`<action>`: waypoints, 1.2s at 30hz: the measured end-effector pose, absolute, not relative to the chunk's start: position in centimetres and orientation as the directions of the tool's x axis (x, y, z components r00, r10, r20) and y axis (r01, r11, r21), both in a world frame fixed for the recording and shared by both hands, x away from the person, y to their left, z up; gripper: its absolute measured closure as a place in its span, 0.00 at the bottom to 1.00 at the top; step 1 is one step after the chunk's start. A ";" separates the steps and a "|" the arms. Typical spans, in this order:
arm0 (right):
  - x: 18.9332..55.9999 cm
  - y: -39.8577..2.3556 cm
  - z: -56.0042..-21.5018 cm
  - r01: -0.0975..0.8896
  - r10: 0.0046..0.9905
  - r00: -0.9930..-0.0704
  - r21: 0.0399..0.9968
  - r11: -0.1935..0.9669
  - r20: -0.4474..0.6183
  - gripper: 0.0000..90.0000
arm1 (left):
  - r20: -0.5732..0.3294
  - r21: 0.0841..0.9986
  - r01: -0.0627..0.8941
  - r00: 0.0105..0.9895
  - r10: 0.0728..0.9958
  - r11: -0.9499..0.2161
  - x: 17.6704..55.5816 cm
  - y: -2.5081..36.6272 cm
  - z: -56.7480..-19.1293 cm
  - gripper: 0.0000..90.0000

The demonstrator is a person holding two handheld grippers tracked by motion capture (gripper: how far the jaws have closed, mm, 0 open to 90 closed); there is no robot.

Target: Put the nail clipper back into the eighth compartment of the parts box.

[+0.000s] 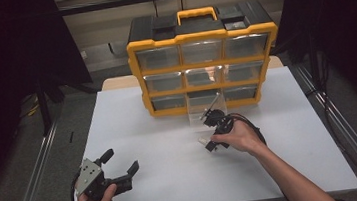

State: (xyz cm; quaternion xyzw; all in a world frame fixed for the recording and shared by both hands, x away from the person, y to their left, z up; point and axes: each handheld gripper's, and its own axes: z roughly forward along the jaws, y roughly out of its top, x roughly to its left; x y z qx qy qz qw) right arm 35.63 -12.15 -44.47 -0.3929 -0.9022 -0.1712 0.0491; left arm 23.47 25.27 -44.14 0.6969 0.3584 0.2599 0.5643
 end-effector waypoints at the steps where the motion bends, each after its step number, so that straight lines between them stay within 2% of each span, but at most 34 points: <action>1: 35.7 -12.1 -44.6 0.722 0.690 -0.690 0.272 0.636 0.220 0.61 | -0.039 0.973 0.206 0.607 0.793 -0.109 23.5 25.3 -44.1 0.07; 6: 35.8 -11.7 -44.9 0.730 0.691 -0.682 0.274 0.626 0.239 0.67 | -0.054 0.973 0.210 0.604 0.795 -0.094 23.5 25.3 -44.1 0.07; 13: 35.8 -11.5 -45.1 0.720 0.702 -0.690 0.261 0.642 0.177 0.75 | -0.057 0.972 0.214 0.602 0.796 -0.093 23.7 25.2 -44.2 0.07; 17: 35.7 -11.3 -45.3 0.709 0.693 -0.701 0.269 0.652 0.168 0.76 | -0.060 0.972 0.215 0.603 0.796 -0.090 23.7 25.1 -44.2 0.07; 21: 35.9 -11.5 -45.2 0.707 0.696 -0.702 0.258 0.658 0.150 0.84 | -0.057 0.971 0.218 0.607 0.793 -0.097 23.8 25.0 -44.2 0.07; 36: 36.0 -11.8 -45.1 0.677 0.665 -0.731 0.274 0.683 0.151 0.86 | -0.061 0.971 0.221 0.607 0.792 -0.094 23.9 24.9 -44.3 0.07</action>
